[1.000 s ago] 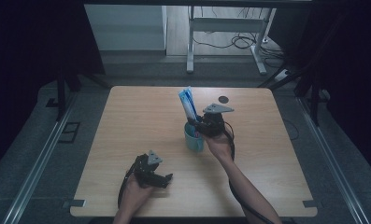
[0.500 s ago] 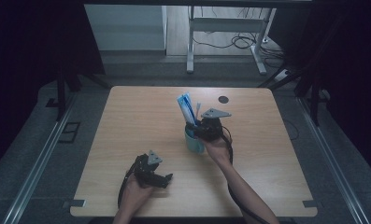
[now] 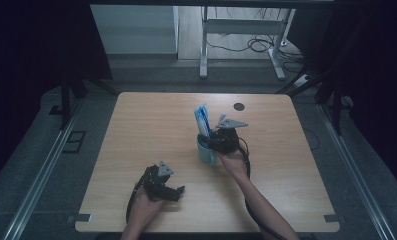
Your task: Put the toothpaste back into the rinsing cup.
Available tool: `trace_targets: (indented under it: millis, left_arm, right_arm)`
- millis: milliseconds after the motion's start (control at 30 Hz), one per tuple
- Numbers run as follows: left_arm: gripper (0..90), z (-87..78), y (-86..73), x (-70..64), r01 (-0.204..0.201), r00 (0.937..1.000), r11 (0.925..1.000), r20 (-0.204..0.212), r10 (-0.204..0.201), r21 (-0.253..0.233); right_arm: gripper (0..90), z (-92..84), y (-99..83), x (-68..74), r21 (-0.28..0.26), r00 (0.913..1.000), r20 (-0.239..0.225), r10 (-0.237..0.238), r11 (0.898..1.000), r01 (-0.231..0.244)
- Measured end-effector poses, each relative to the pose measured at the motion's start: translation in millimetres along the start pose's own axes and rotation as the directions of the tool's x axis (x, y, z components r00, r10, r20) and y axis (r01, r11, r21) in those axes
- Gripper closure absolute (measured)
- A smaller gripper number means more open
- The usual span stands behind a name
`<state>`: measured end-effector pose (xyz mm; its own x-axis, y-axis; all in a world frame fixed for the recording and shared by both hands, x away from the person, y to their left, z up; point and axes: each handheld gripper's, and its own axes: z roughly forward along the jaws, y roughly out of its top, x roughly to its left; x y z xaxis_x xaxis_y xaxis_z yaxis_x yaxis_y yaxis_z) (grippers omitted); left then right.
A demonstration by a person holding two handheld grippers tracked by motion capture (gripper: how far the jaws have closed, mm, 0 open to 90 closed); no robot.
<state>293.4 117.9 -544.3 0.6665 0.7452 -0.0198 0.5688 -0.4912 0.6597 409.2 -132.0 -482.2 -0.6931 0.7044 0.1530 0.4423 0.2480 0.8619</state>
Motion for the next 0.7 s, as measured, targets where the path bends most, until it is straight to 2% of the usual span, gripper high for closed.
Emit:
trace_targets:
  millis: [300, 700]
  left_arm:
    - [1.0, 0.0, 0.0, 0.0, 0.000, 1.0000, 1.0000, 0.000, 0.000, 0.000]
    - [1.0, 0.0, 0.0, 0.0, 0.000, 1.0000, 1.0000, 0.001, 0.000, 0.000]
  right_arm:
    - [59.6, -1.7, 3.8, -1.4, 0.023, 0.9998, -0.017, 0.010, 1.000, -0.010]
    - [46.2, -11.3, 12.3, 0.9, 0.076, 0.9992, -0.032, -0.025, 0.997, 0.027]
